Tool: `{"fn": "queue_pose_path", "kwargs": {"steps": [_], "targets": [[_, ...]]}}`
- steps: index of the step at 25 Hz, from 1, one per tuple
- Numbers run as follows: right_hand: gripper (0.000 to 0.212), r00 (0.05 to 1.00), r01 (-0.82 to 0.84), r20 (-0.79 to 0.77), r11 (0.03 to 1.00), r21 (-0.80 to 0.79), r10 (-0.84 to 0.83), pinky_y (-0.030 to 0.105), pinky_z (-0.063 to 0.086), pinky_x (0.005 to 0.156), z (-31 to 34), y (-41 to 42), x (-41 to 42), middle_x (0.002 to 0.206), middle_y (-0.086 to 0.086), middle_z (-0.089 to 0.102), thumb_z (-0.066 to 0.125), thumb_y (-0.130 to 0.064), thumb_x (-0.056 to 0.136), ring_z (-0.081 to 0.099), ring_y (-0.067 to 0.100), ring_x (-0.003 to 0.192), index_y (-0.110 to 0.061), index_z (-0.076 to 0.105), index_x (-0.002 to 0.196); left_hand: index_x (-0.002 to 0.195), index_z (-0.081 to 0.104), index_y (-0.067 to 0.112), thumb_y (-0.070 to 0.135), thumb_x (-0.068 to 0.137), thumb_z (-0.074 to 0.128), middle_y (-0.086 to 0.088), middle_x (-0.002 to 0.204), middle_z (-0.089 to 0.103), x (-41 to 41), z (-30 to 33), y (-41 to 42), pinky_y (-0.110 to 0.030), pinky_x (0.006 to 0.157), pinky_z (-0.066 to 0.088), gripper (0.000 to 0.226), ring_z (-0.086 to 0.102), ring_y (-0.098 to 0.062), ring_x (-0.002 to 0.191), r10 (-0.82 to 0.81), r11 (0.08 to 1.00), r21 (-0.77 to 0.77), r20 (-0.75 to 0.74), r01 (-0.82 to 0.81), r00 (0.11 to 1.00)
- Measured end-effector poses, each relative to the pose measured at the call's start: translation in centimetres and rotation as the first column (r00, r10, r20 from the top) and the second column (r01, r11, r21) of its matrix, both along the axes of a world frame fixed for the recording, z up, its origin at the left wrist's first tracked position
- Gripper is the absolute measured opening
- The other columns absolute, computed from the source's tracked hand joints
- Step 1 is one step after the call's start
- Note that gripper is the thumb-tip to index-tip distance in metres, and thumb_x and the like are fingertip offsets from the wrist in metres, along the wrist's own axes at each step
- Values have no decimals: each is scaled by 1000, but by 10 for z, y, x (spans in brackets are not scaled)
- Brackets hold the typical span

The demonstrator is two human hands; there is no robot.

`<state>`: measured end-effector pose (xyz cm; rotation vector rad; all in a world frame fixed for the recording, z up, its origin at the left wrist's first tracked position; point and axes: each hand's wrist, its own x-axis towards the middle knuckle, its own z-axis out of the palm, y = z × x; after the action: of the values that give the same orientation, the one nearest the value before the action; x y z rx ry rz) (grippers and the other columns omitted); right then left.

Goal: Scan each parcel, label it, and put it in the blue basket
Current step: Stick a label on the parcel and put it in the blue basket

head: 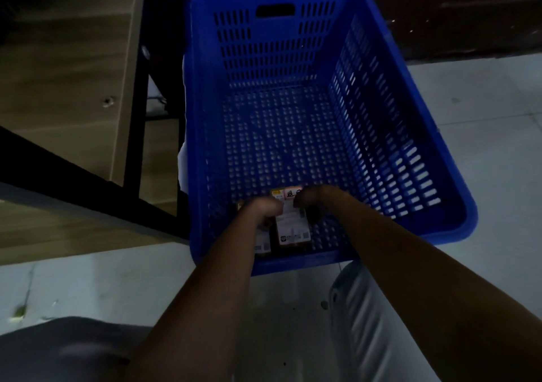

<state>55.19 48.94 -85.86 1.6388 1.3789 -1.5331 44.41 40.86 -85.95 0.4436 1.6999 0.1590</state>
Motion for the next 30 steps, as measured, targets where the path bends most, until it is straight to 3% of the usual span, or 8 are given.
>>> {"fn": "queue_pose_path", "kwargs": {"steps": [4,7,11,14,16,20,24,30], "targets": [[64,997,-56,44,993,-101,61,51,39,107,-2,-2,0,150,23,32,51,-12,97,40,41,133,-10,17,152,120,46,11,14,100,42,-10,109,59,4,6,0,-39,99,47,20,55,-26,107,-15,996,-90,62,20,998],[62,992,-94,62,978,-187,107,46,41,106,1,-6,-1,148,23,35,53,-14,97,41,39,132,-5,21,149,136,40,6,14,100,44,-16,135,50,4,5,0,-42,106,45,37,52,-31,123,-44,995,-92,42,48,998],[60,966,-219,87,948,-231,245,47,41,107,5,-10,-4,150,22,34,53,-15,97,40,38,134,-2,24,148,138,37,4,15,100,41,-19,132,49,3,5,-2,-40,98,51,40,57,-32,112,-52,997,-57,-33,50,998],[59,959,-250,98,955,-157,267,46,42,103,11,-9,-5,148,20,37,55,-16,96,43,37,131,-3,29,147,129,48,4,21,101,37,-14,112,53,-1,8,0,-37,85,51,34,55,-27,99,-61,996,51,-165,71,984],[55,925,-365,116,931,2,363,39,42,102,23,-9,-4,149,16,36,51,-18,98,46,32,127,-4,30,146,120,55,7,30,100,42,-9,112,56,-5,9,2,-36,85,51,34,56,-25,98,-49,985,145,-270,91,962],[47,874,-484,106,833,268,474,29,45,73,51,0,-4,133,13,49,46,-23,100,51,19,86,-2,38,141,111,62,6,20,96,48,-12,111,60,-17,39,10,-37,83,53,24,59,-26,95,-193,931,140,-597,338,778],[37,870,-477,173,702,529,461,38,45,95,89,6,-3,132,18,55,53,-21,94,54,32,118,-4,55,128,106,60,7,16,95,47,-12,110,60,-21,101,23,-36,75,51,20,60,-25,94,-268,846,101,-769,524,581],[29,788,-610,442,440,659,430,32,43,68,240,-14,6,116,7,63,51,-22,91,62,27,102,-18,58,118,109,59,7,14,91,54,-14,114,62,-8,246,9,-35,74,51,20,62,-28,98,-298,711,45,-885,702,358]]}}
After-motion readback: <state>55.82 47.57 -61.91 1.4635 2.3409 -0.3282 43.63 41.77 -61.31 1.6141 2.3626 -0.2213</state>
